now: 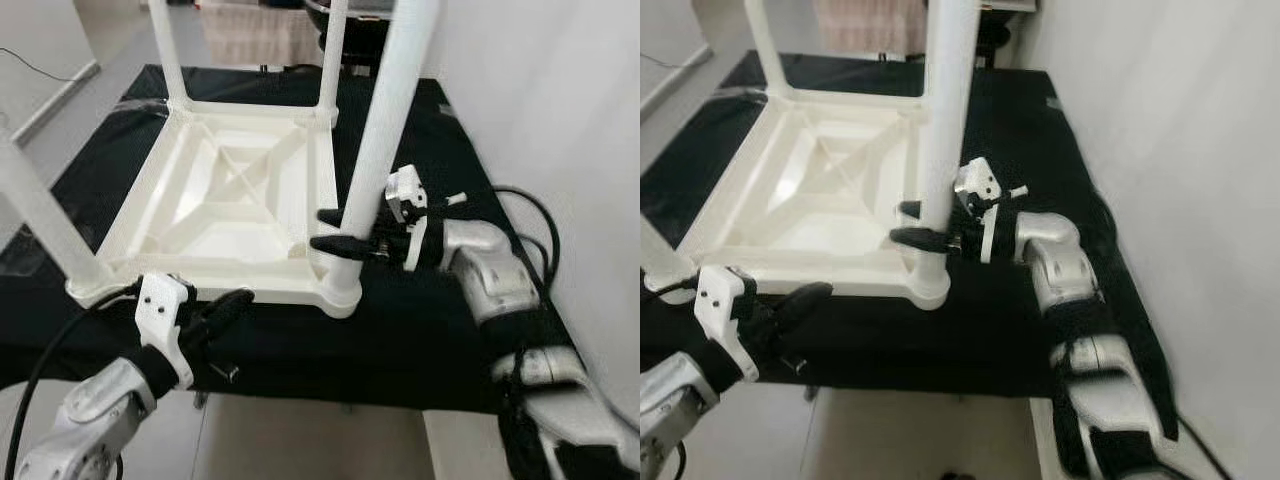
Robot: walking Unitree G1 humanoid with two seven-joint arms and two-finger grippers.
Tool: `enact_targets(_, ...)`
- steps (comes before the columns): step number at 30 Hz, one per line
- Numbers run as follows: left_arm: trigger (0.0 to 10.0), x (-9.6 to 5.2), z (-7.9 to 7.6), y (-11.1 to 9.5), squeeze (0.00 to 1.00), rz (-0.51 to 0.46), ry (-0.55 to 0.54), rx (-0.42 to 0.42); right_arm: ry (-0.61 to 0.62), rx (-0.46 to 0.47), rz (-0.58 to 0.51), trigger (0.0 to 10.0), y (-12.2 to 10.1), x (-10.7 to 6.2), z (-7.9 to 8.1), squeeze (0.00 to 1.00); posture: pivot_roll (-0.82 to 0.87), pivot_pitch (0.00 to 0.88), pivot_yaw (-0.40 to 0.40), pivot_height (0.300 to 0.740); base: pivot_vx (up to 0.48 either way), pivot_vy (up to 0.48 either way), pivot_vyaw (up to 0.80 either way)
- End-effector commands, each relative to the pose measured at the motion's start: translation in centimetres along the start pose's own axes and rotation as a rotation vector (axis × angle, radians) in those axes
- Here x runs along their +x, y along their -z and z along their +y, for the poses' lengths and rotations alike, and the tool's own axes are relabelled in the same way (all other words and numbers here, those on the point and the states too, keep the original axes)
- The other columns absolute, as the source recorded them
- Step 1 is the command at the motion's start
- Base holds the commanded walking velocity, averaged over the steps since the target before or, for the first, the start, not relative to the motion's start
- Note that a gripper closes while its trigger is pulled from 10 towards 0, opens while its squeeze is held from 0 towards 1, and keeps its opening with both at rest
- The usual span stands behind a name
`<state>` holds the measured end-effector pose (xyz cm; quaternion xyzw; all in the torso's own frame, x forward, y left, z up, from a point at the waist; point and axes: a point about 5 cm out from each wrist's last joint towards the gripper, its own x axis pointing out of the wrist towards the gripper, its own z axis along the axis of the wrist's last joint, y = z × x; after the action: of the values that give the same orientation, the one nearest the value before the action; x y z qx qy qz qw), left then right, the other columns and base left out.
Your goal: Building children table
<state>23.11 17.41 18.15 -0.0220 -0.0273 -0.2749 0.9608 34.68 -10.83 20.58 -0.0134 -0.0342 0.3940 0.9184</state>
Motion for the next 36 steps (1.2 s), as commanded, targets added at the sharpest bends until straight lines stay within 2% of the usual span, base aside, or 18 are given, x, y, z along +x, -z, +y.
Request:
enact_targets(1, 10.0, -0.1, 0.0, 0.0, 0.0, 0.007, 0.012, 0.003, 0.324, 0.132, 0.232, 0.0, 5.0, -1.9, 1.2, 0.0, 0.08, 0.185, -0.08, 0.74, 0.0, 0.0, 0.0)
enact_targets(2, 10.0, -0.1, 0.0, 0.0, 0.0, 0.007, 0.012, 0.003, 0.324, 0.132, 0.232, 0.0, 5.0, -1.9, 1.2, 0.0, 0.08, 0.185, -0.08, 0.74, 0.0, 0.0, 0.0)
enact_targets(4, 10.0, 0.2, 0.2, 0.0, 0.0, 0.009, 0.011, 0.006, 0.3, 0.072, 0.208, 0.0, 5.5, -0.7, 5.1, 0.0, 0.08, 0.178, -0.067, 0.74, 0.0, 0.0, 0.0)
enact_targets(5, 10.0, 0.3, 0.3, 0.0, 0.0, 0.01, 0.011, 0.007, 0.256, 0.05, 0.188, 0.0, 5.3, 0.2, 5.6, 0.0, 0.07, 0.165, -0.062, 0.74, 0.0, 0.0, 0.0)
enact_targets(6, 10.0, 0.3, 0.3, 0.0, 0.0, 0.01, 0.011, 0.007, 0.256, 0.05, 0.188, 0.0, 5.3, 0.2, 5.6, 0.0, 0.07, 0.165, -0.062, 0.74, 0.0, 0.0, 0.0)
enact_targets(9, 10.0, 0.5, 0.3, 0.1, 0.0, 0.01, 0.012, 0.007, 0.245, 0.027, 0.163, 0.0, 4.8, 1.7, 5.0, 0.0, 0.07, 0.157, -0.067, 0.74, 0.0, 0.0, 0.0)
enact_targets(10, 10.0, 0.6, 0.3, 0.1, 0.0, 0.009, 0.01, 0.009, 0.264, 0.019, 0.167, 4.4, 4.5, 2.4, 4.5, 0.0, 0.07, 0.157, -0.069, 0.74, 0.0, 0.0, 0.0)
enact_targets(12, 10.0, 0.5, 0.3, 0.1, 0.0, 0.008, 0.008, 0.009, 0.296, 0.014, 0.178, 4.4, 4.2, 2.7, 4.4, 0.0, 0.07, 0.157, -0.069, 0.74, 0.0, 0.0, 0.0)
enact_targets(13, 10.0, 0.5, 0.3, 0.1, 0.0, 0.006, 0.006, 0.01, 0.272, 0.041, 0.169, 10.0, 3.8, 3.0, 4.6, 0.0, 0.08, 0.156, -0.075, 0.74, 0.0, 0.0, 0.0)
enact_targets(15, 10.0, 0.5, 0.3, 0.1, 0.0, 0.005, 0.004, 0.01, 0.244, 0.088, 0.152, 10.0, 3.3, 3.1, 5.2, 1.0, 0.08, 0.158, -0.072, 0.74, 0.0, 0.0, 0.0)
enact_targets(18, 10.0, 0.4, 0.3, 0.1, 0.0, 0.005, 0.007, 0.009, 0.192, 0.112, 0.128, 10.0, 2.8, 3.3, 5.5, 1.0, 0.08, 0.159, -0.07, 0.74, 0.0, 0.0, 0.0)
enact_targets(20, 10.0, 0.3, 0.2, 0.0, 0.0, 0.005, 0.009, 0.008, 0.009, 0.109, 0.027, 10.0, 0.9, 3.5, 5.1, 1.0, 0.09, 0.171, -0.073, 0.74, 0.0, 0.0, 0.0)
enact_targets(23, 10.0, 0.2, 0.1, -0.1, 0.0, 0.005, 0.01, 0.008, -0.064, 0.091, -0.01, 10.0, 0.1, 3.3, 4.9, 1.0, 0.09, 0.172, -0.073, 0.74, 0.0, 0.0, 0.0)
enact_targets(24, 10.0, 0.1, 0.0, -0.1, 0.0, 0.004, 0.01, 0.007, -0.318, -0.021, -0.029, 10.0, -1.0, 2.2, 4.4, 0.0, 0.09, 0.175, -0.077, 0.74, 0.0, 0.0, 0.0)
enact_targets(27, 10.0, 0.1, 0.0, -0.1, 0.0, 0.004, 0.01, 0.006, -0.413, -0.069, -0.018, 10.0, -1.2, 1.7, 4.3, 0.0, 0.09, 0.175, -0.077, 0.74, 0.0, 0.0, 0.0)
enact_targets(28, 10.0, 0.0, 0.0, -0.1, 0.0, 0.004, 0.011, 0.006, -0.508, -0.105, 0.009, 10.0, -1.4, 1.1, 3.9, 0.0, 0.09, 0.176, -0.08, 0.74, 0.0, 0.0, 0.0)
enact_targets(30, 10.0, 0.0, -0.1, -0.1, 0.0, 0.004, 0.011, 0.005, -0.601, -0.147, 0.052, 10.0, -1.9, 1.0, 2.7, 0.0, 0.1, 0.175, -0.083, 0.74, 0.0, 0.0, 0.0)
enact_targets(36, 10.0, 0.0, -0.2, 0.0, 0.0, 0.004, 0.011, 0.004, -0.62, -0.169, 0.09, 10.0, -2.4, 2.1, 1.6, 0.0, 0.11, 0.175, -0.09, 0.74, 0.0, 0.0, 0.0)
